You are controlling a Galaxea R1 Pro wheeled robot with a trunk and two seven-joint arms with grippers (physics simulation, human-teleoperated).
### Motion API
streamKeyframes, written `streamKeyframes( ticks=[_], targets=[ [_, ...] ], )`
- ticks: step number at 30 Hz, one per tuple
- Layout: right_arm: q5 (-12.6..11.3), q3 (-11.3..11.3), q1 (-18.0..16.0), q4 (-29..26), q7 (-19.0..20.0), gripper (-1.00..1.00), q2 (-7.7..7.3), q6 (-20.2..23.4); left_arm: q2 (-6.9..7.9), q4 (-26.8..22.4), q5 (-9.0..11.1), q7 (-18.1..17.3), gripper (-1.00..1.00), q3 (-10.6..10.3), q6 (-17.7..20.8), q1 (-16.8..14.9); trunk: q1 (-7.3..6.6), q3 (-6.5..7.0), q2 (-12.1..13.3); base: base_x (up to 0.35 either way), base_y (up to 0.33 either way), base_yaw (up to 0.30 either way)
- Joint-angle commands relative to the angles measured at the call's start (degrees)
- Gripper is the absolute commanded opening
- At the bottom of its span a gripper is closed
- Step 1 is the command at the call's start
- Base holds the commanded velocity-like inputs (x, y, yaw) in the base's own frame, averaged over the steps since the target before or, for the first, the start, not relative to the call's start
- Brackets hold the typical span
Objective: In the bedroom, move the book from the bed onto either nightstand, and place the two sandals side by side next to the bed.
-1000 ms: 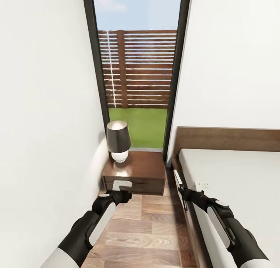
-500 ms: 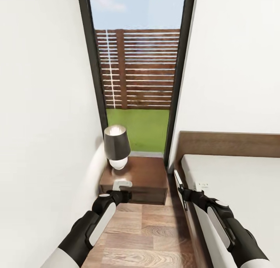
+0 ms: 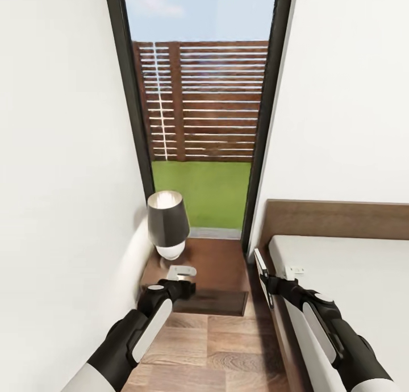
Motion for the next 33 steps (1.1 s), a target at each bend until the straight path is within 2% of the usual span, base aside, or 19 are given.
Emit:
streamKeyframes(
  ticks=[1, 25, 33],
  targets=[
    [-0.4, 0.1, -0.1, -0.1, 0.0, -1.00, -0.05, 0.3, 0.01, -0.1, 0.6, 0.6, 1.00, -0.1, 0.1, -0.1, 0.07, -0.12, -0.1, 0.334, 0.000, 0.000],
    [-0.4, 0.1, 0.0, -0.1, 0.1, -1.00, -0.10, 0.1, 0.01, -0.1, 0.7, 0.5, 1.00, -0.1, -0.2, -0.1, 0.07, -0.12, -0.1, 0.332, 0.000, 0.000],
    [-0.4, 0.1, -0.1, -0.2, 0.1, -1.00, -0.10, 0.1, -0.02, -0.1, -0.2, 0.5, 1.00, -0.2, -0.4, 0.0, 0.07, -0.12, -0.1, 0.124, -0.110, 0.158]
  ],
)
